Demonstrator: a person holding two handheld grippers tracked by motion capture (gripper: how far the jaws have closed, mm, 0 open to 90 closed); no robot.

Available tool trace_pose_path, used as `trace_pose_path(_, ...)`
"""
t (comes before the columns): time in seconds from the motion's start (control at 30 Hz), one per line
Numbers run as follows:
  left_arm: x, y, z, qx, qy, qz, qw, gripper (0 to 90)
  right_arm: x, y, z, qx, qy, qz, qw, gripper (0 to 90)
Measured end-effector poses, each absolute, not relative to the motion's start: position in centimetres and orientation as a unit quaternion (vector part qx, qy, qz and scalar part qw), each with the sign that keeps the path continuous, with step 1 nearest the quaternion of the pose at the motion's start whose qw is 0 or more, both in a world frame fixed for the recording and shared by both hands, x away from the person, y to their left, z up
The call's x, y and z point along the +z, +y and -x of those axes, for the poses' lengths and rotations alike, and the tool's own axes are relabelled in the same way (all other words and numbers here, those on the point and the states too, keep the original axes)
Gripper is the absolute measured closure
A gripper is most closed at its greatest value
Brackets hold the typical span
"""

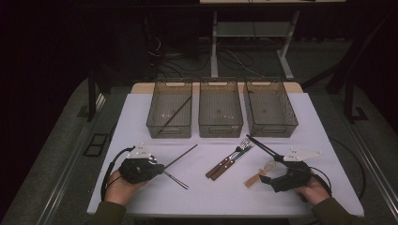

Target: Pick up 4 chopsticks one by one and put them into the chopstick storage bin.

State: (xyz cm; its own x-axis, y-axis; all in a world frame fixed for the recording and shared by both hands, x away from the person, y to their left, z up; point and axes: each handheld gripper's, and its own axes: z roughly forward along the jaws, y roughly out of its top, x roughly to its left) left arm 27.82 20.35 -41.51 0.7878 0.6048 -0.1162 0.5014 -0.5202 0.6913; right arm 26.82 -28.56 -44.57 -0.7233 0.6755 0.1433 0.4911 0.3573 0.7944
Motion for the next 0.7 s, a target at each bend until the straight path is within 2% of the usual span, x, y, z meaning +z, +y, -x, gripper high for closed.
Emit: trace_pose_path(0.7,-40.0,19.4,-29.6,0.075,0.326,-0.848,0.412,84.8,-44.6,-28.6,-26.8,0.44,0.817,-0.358,0.105,0.5)
